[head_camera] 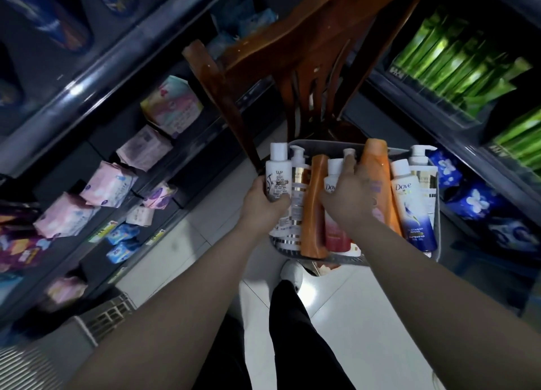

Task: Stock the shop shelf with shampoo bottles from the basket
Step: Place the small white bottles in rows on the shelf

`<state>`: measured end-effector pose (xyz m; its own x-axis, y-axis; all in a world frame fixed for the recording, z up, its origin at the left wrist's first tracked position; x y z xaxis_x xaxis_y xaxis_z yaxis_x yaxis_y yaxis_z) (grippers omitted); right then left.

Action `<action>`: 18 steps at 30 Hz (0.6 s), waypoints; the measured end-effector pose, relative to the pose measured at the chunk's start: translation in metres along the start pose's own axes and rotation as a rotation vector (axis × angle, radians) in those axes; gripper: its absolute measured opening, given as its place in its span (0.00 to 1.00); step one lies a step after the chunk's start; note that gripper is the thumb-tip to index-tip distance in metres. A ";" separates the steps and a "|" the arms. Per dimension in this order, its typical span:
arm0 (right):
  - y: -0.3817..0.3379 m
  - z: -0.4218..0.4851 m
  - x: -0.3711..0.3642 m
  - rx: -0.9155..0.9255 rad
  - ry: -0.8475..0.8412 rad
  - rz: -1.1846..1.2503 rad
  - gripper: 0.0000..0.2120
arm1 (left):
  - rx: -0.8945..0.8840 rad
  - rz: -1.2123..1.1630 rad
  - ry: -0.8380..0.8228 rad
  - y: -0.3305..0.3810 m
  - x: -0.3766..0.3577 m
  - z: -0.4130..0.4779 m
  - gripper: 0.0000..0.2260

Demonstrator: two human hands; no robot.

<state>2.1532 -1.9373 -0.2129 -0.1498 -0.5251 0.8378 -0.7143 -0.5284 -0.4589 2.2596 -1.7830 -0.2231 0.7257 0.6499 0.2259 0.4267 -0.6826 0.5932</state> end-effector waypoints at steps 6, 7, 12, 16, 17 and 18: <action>-0.016 -0.027 0.037 0.087 0.065 0.305 0.32 | 0.067 -0.536 -0.497 0.007 0.009 -0.036 0.15; -0.025 -0.032 0.049 0.119 0.089 0.361 0.29 | 0.064 -0.567 -0.554 0.010 0.014 -0.046 0.17; -0.091 -0.061 0.114 0.269 0.153 0.545 0.33 | 0.017 -0.563 -0.553 0.025 0.067 -0.093 0.37; -0.167 -0.092 0.145 0.420 0.148 0.674 0.37 | -0.115 -0.595 -0.427 0.031 0.136 -0.130 0.27; -0.188 -0.100 0.151 0.465 0.141 0.699 0.37 | -0.150 -0.607 -0.392 0.032 0.155 -0.141 0.21; -0.211 -0.109 0.155 0.507 0.135 0.717 0.36 | -0.178 -0.622 -0.365 0.033 0.175 -0.153 0.16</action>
<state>2.2062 -1.8352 0.0460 -0.5469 -0.7770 0.3117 -0.0337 -0.3516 -0.9355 2.3181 -1.6409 -0.0461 0.5251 0.7254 -0.4450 0.7458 -0.1403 0.6513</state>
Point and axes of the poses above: each hand's wrist, its own z-axis towards the middle knuckle, its own x-axis out of the back of the hand, y = z × x, the point moved 6 cm from there along z, towards the middle knuckle, and after that the axes turned 13 degrees about x, right-handed, at the moved point
